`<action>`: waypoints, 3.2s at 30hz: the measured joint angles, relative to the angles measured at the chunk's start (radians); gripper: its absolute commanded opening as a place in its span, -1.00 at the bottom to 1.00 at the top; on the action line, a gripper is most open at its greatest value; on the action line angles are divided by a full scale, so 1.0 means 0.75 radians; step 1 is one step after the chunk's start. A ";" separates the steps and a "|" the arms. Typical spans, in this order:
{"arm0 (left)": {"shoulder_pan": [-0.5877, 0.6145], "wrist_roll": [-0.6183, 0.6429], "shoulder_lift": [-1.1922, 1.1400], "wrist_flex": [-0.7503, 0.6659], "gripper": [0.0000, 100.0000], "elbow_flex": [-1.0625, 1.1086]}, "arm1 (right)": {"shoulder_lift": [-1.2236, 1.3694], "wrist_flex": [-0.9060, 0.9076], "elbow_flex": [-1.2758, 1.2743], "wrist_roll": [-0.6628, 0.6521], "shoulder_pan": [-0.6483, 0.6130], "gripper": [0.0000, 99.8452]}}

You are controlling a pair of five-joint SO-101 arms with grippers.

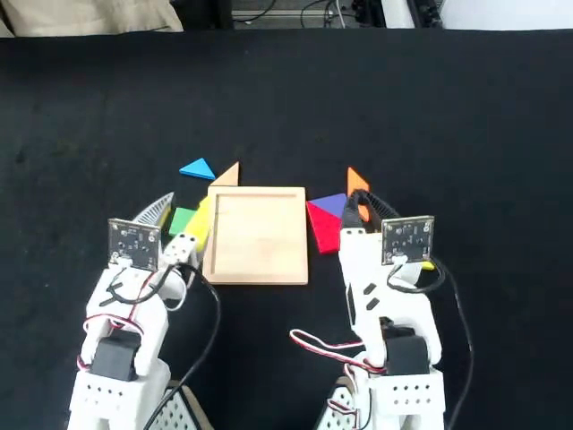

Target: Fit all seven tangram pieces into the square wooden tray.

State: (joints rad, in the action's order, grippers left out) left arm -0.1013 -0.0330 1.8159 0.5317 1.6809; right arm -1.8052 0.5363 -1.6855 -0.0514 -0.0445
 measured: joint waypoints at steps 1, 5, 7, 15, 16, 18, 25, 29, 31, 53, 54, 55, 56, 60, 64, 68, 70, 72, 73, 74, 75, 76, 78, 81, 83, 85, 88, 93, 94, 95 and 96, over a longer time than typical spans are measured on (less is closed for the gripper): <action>0.010 0.012 0.000 0.014 -0.61 0.000 | 0.000 0.002 0.000 0.000 0.000 -0.98; 0.016 0.068 0.000 0.190 -0.61 -0.070 | 0.000 0.002 0.000 0.000 0.000 -0.98; 0.016 0.076 0.000 0.266 -0.61 -0.104 | 0.000 0.002 0.000 -0.010 0.000 -0.98; 0.014 0.082 -0.147 0.309 -0.61 -0.209 | 0.000 0.133 0.000 -0.080 0.000 -0.98; 0.014 0.082 -0.194 0.309 -0.61 -0.241 | 0.000 0.164 0.000 -0.080 0.000 -0.98; 0.014 0.082 -0.348 0.309 -0.61 -0.321 | 0.000 0.221 0.039 -0.080 0.000 -0.98; 0.014 0.082 -1.007 0.299 -0.61 -0.593 | 0.000 0.309 0.153 -0.080 0.004 -0.98; 0.020 0.082 -1.320 0.213 -0.61 -0.669 | 0.000 0.376 0.239 -0.086 0.004 -0.98; 0.045 0.084 -1.428 0.182 -0.61 -0.696 | 0.002 0.415 0.305 -0.113 0.004 -0.98; 0.149 0.170 -1.538 0.010 -0.62 -0.736 | 1.448 0.816 1.172 -0.321 0.278 -0.83; 0.160 0.170 -1.538 0.006 -0.62 -0.736 | 1.469 0.845 1.189 -0.338 0.278 -0.75; 0.164 0.170 -1.538 0.004 -0.62 -0.736 | 1.483 0.872 1.197 -0.346 0.274 -0.68; 0.166 0.170 -1.538 0.004 -0.62 -0.736 | 1.491 0.892 1.203 -0.366 0.254 -0.62; 0.168 0.170 -1.538 0.002 -0.62 -0.736 | 1.498 0.925 1.205 -0.569 0.065 -0.56; 0.170 0.170 -1.545 -0.090 -0.62 -0.681 | 1.498 0.845 1.105 -0.781 -0.190 -0.57; 0.170 0.170 -1.547 -0.250 -0.62 -0.571 | 1.498 0.691 1.011 -0.816 -0.243 -0.57; 0.170 0.170 -1.547 -0.311 -0.62 -0.548 | 1.500 0.673 1.009 -0.818 -0.194 -0.57; 0.170 0.170 -1.547 -0.340 -0.62 -0.542 | 1.530 0.665 1.015 -0.818 -0.094 -0.57; 0.170 0.170 -1.547 -0.348 -0.62 -0.542 | 1.575 0.665 1.027 -0.818 -0.035 -0.57; 0.170 0.170 -1.547 -0.352 -0.62 -0.542 | 1.626 0.665 1.045 -0.798 0.035 -0.57; 0.170 0.170 -1.547 -0.354 -0.62 -0.542 | 1.678 0.665 1.076 -0.775 0.108 -0.57; 0.170 0.170 -1.547 -0.358 -0.62 -0.542 | 1.739 0.673 1.115 -0.763 0.184 -0.57; 0.170 0.170 -1.547 -0.360 -0.62 -0.542 | 1.878 0.714 1.197 -0.784 0.305 -0.57; 0.170 0.170 -1.547 -0.360 -0.62 -0.542 | 2.113 0.818 1.326 -0.865 0.385 -0.57; 0.170 0.170 -1.547 -0.360 -0.62 -0.542 | 2.228 0.876 1.381 -0.896 0.389 -0.57; 0.170 0.170 -1.547 -0.360 -0.62 -0.542 | 2.273 0.892 1.403 -0.927 0.387 -0.57; 0.170 0.170 -1.547 -0.360 -0.62 -0.542 | 2.271 0.892 1.405 -0.931 0.389 -0.52; 0.170 0.170 -1.547 -0.360 -0.62 -0.542 | 2.179 0.841 1.338 -0.931 0.387 -0.33; 0.170 0.170 -1.547 -0.360 -0.62 -0.542 | 2.150 0.810 1.301 -0.931 0.387 -0.32; 0.170 0.170 -1.547 -0.360 -0.62 -0.542 | 2.132 0.769 1.254 -0.931 0.387 -0.32; 0.170 0.170 -1.547 -0.360 -0.62 -0.542 | 2.115 0.724 1.209 -0.931 0.387 -0.32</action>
State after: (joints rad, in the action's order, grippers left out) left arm 0.0261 0.0944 0.6559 0.2616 1.2743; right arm -0.2186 1.0794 -0.7787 -0.7495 0.2455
